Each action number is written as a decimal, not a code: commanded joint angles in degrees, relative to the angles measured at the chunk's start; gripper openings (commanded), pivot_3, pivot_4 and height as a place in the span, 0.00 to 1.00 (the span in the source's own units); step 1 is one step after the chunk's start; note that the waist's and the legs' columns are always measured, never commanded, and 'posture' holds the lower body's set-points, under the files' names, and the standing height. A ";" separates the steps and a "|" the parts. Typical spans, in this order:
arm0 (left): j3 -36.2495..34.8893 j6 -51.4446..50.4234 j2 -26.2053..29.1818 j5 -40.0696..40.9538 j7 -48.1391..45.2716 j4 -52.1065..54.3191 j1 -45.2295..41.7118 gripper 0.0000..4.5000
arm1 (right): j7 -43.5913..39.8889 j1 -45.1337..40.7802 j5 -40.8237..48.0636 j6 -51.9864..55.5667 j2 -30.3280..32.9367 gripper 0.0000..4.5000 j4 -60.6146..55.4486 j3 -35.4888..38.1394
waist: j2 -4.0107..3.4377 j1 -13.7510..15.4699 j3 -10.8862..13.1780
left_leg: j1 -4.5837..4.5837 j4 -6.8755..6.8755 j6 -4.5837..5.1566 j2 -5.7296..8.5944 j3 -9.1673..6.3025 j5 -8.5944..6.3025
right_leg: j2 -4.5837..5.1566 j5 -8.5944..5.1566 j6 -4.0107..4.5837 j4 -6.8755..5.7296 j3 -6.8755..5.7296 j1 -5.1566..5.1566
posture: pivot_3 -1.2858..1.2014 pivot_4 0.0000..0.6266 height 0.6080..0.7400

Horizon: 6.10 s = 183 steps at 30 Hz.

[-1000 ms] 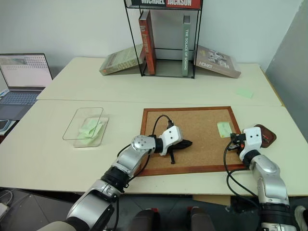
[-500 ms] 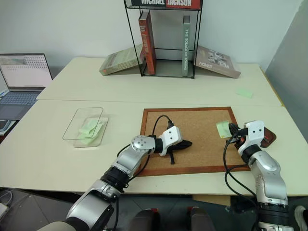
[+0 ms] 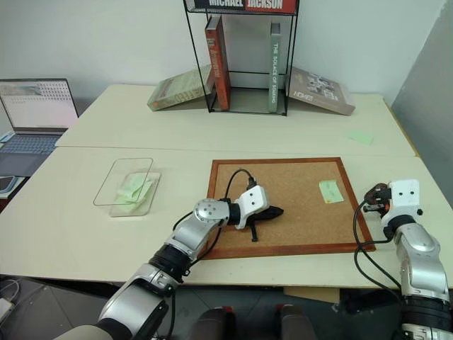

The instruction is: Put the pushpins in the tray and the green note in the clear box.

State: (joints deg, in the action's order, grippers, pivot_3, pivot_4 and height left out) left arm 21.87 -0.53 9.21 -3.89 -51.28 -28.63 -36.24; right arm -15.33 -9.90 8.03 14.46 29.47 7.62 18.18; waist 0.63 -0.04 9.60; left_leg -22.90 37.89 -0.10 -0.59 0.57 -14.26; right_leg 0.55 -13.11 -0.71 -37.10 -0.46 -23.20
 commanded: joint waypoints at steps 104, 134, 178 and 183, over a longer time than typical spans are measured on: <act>2.47 -0.89 0.70 -2.81 -1.07 -1.36 2.32 0.00 | -2.28 1.66 9.76 4.31 -2.48 0.01 -9.48 5.74 | 0.01 0.04 -0.01 | -0.02 -0.03 0.00 -0.04 -0.07 0.00 | -0.03 -0.01 0.02 0.04 -0.05 0.00 | 0.52 0.24 1.00; 2.22 -0.89 1.09 -2.81 -1.09 -1.52 2.11 0.00 | 3.76 -1.08 6.05 -2.74 -2.00 0.99 -2.75 6.88 | -0.02 -0.05 -0.04 | -0.02 -0.03 0.00 -0.03 -0.03 0.00 | -0.04 -0.01 0.01 0.04 -0.03 0.00 | 0.52 0.24 1.00; -11.34 -26.32 9.66 11.86 3.11 34.66 4.25 0.44 | -31.04 -26.49 -0.62 -16.89 4.08 1.00 37.55 -13.45 | 0.15 -0.39 0.23 | -0.08 -0.04 0.00 -0.08 0.03 0.00 | -0.07 0.00 0.02 0.02 0.08 -0.10 | 0.52 0.24 1.00; -10.33 -24.94 10.74 10.96 3.90 34.48 4.58 0.63 | -32.79 -27.99 -1.27 -18.18 4.23 0.92 40.27 -14.10 | 0.14 -0.39 0.23 | -0.05 -0.04 0.00 -0.09 0.02 0.00 | -0.07 0.00 0.03 -0.01 0.11 -0.10 | 0.52 0.24 1.00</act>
State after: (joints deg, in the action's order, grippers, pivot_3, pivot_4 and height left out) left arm 11.02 -26.84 19.53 7.19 -47.91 3.93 -31.55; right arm -47.10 -36.80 7.35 -2.29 32.71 47.47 4.28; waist 0.77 -0.43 9.83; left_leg -22.96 37.85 -0.11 -0.68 0.59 -14.26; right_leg 0.47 -13.11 -0.68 -37.11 -0.35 -23.30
